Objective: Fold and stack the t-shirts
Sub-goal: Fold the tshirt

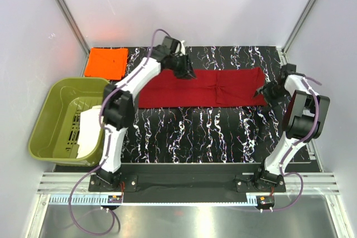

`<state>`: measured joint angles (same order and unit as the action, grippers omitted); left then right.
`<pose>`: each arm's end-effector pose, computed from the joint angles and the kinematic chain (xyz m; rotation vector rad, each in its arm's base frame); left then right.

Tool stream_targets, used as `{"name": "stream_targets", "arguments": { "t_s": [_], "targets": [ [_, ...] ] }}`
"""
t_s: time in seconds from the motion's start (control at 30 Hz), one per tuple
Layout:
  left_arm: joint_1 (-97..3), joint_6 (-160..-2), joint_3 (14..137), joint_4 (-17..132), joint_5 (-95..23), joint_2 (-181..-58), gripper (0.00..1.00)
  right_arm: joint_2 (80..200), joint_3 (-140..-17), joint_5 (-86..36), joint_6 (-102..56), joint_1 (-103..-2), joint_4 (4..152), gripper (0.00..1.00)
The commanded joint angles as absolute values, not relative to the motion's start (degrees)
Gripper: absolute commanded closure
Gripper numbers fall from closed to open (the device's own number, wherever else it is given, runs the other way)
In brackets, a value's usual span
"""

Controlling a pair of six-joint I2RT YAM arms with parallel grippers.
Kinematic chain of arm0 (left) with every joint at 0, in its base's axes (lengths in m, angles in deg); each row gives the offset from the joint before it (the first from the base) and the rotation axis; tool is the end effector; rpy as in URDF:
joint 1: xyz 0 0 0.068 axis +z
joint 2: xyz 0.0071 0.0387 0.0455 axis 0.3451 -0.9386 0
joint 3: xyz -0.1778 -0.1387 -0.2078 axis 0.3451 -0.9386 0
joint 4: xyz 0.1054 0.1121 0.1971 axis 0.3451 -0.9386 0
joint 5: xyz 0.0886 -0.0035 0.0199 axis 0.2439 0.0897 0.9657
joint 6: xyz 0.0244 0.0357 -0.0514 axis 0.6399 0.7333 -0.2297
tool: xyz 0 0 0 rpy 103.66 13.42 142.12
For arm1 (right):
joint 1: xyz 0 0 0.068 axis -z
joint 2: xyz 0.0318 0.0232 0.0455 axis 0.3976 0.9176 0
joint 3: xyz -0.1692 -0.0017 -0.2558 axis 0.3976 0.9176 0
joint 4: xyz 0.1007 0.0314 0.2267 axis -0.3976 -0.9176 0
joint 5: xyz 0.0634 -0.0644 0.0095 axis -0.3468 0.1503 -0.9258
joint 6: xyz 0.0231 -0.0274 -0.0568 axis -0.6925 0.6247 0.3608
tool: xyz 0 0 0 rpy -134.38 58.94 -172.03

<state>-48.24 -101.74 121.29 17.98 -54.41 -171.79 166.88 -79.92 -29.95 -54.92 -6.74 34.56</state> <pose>0.4519 -0.2679 0.2790 0.1293 2.5498 -1.0163 0.3641 -0.0968 0.2082 1.3040 2.5849 0.3885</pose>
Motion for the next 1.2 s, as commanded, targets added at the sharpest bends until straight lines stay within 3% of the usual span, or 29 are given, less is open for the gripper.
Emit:
{"name": "stream_targets", "arguments": {
  "t_s": [0.0,0.2,0.4,0.57,0.63,0.73,0.8,0.83,0.93,1.07,1.13,1.17],
  "targets": [
    [-47.2,-91.4,115.5,9.7,-50.1,-160.5,0.64,163.6,-75.8,-27.3,-58.3,-6.6,37.4,0.31],
    [-44.5,-82.0,99.5,5.7,-43.8,-145.4,0.64,165.4,-73.4,-24.0,-59.9,-6.6,43.0,0.44],
    [-44.3,-83.8,84.9,7.1,-36.6,-133.8,0.65,173.0,-80.7,-18.0,-57.4,-6.4,45.8,0.66],
    [-44.6,-82.9,79.4,7.6,-31.0,-134.1,0.55,185.0,-96.7,-17.7,-54.5,-6.4,43.5,0.85],
    [-45.1,-82.0,80.1,6.5,-28.1,-135.7,0.48,188.1,-104.7,-17.8,-54.1,-6.4,42.4,0.88],
    [-47.3,-78.9,82.8,5.0,-22.9,-139.9,0.46,193.4,-114.5,-19.3,-54.2,-6.4,40.5,0.87],
    [-49.7,-76.5,84.7,4.9,-21.6,-143.4,0.45,197.8,-122.9,-20.7,-53.0,-6.5,39.1,0.78],
    [-50.8,-75.5,86.1,5.0,-21.1,-145.6,0.45,199.3,-126.4,-21.5,-53.0,-6.5,37.4,0.57],
    [-54.9,-73.4,88.2,4.1,-19.0,-150.0,0.41,202.7,-138.3,-21.6,-52.5,-6.5,25.5,0.23],
    [-59.7,-73.3,87.8,5.0,-15.9,-152.8,0.41,189.1,-130.6,-18.6,-50.2,-6.6,21.0,0.07],
    [-60.5,-73.5,87.8,6.3,-16.5,-153.7,0.41,181.6,-118.4,-19.8,-50.0,-6.6,23.4,0.07],
    [-61.0,-74.1,88.4,6.5,-16.8,-154.2,0.41,174.6,-114.2,-20.4,-50.6,-6.6,25.9,0.01]
  ]
}}
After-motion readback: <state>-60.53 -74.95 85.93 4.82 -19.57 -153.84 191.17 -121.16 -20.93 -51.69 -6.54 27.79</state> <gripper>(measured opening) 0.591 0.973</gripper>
